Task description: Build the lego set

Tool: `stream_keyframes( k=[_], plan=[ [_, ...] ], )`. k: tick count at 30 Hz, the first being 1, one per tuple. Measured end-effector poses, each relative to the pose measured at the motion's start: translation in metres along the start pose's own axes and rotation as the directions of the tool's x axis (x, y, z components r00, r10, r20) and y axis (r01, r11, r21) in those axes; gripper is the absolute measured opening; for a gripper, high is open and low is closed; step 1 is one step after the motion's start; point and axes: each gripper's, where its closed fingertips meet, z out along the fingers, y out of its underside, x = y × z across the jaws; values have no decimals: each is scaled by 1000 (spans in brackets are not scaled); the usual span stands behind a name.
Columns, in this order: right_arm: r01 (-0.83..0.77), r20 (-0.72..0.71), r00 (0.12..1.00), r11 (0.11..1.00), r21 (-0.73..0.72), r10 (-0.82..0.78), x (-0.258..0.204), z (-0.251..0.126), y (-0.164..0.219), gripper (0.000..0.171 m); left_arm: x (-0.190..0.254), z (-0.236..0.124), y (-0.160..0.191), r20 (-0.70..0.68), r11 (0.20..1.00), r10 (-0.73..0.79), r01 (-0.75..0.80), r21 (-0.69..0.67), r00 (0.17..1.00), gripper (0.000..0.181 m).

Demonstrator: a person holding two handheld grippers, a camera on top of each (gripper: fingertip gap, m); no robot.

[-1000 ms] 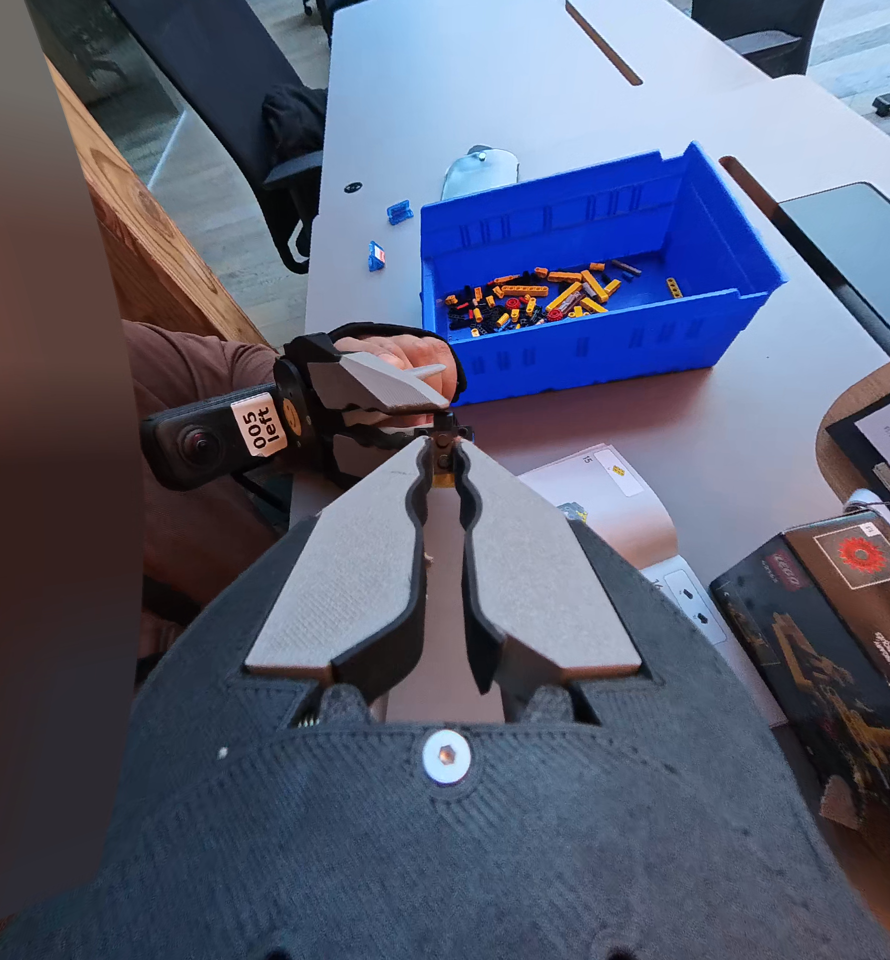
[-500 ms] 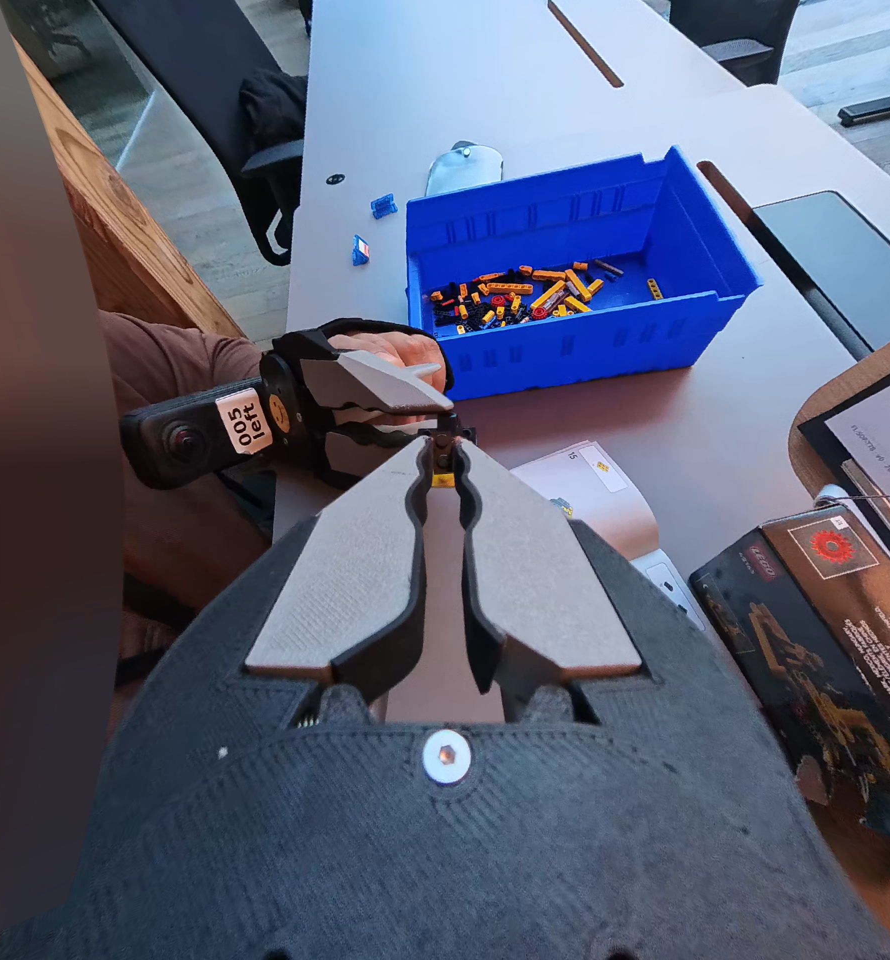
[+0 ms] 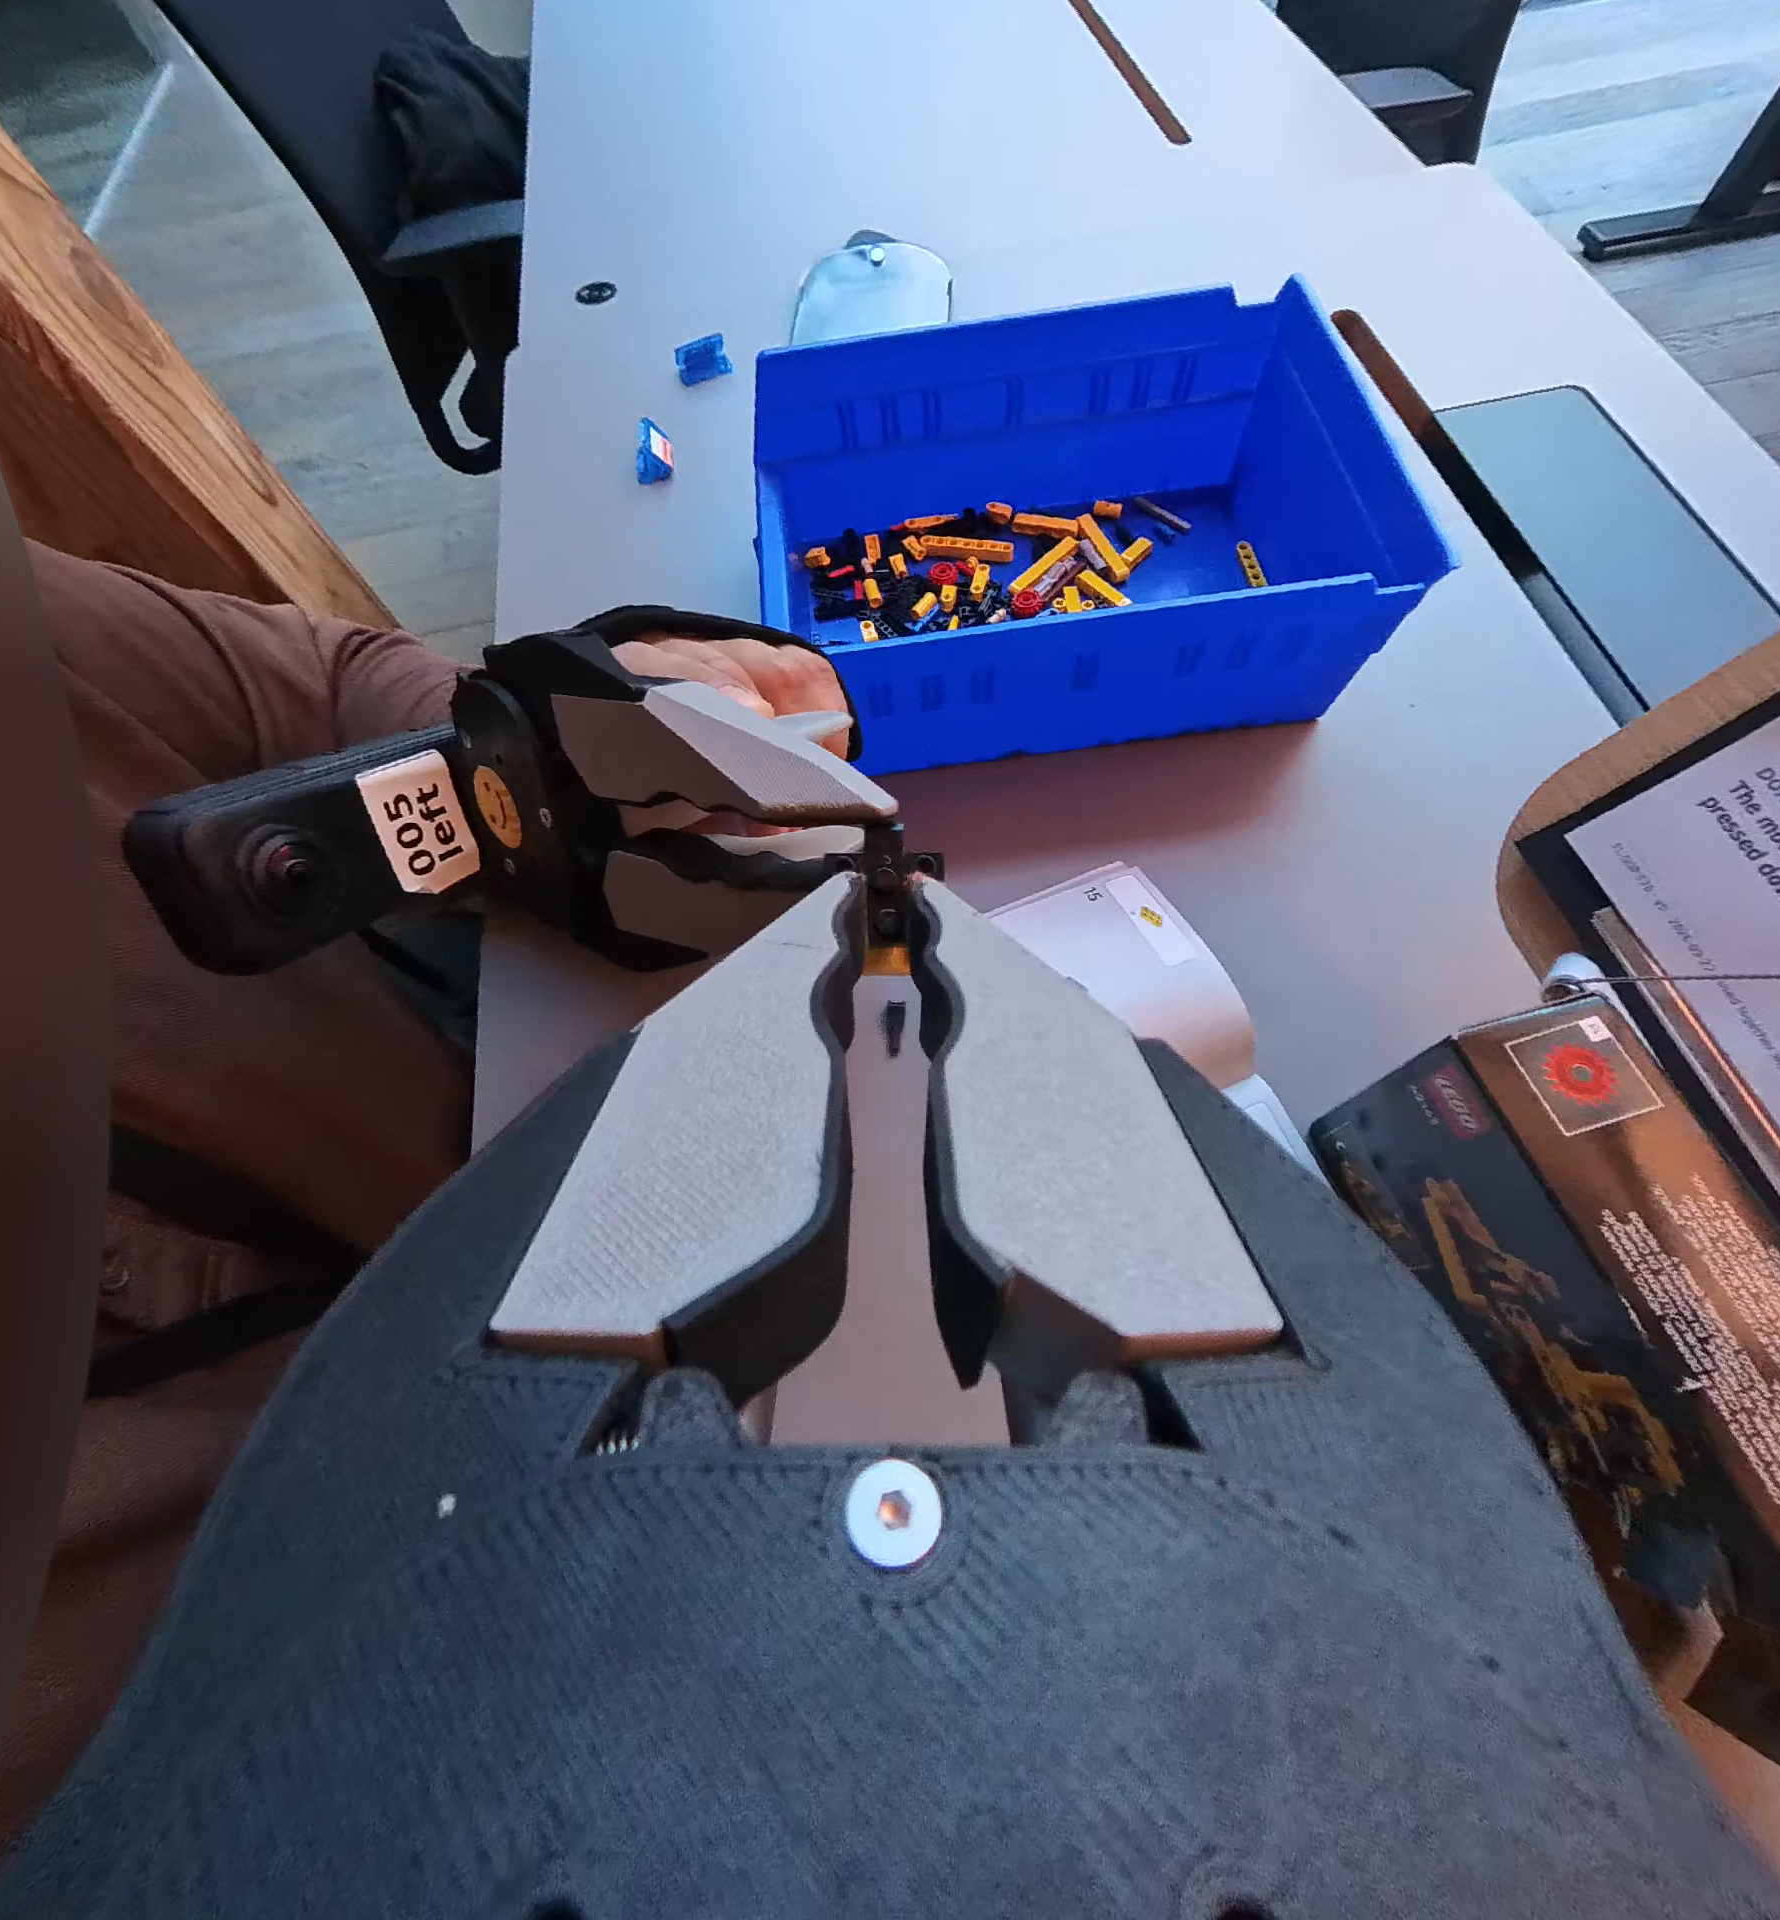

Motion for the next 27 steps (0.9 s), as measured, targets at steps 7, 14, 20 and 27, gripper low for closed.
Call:
stream_keyframes(
  k=[7,14,20,27],
  plan=[
    [13,-7,1000,1000,-5,-13,0,0,1,4,0,0,0,3,1000,9,-9,1,1000,10],
    [26,-12,1000,1000,-14,-26,-2,1,2,4,1,1,0,1,1000,26,-26,-6,1000,10],
    [21,-47,999,1000,-18,-22,0,0,1,4,1,1,0,2,1000,31,-31,-6,1000,10],
    [28,-77,997,999,-26,-30,2,1,2,4,1,1,0,6,999,43,-43,-16,999,9]
  ],
)
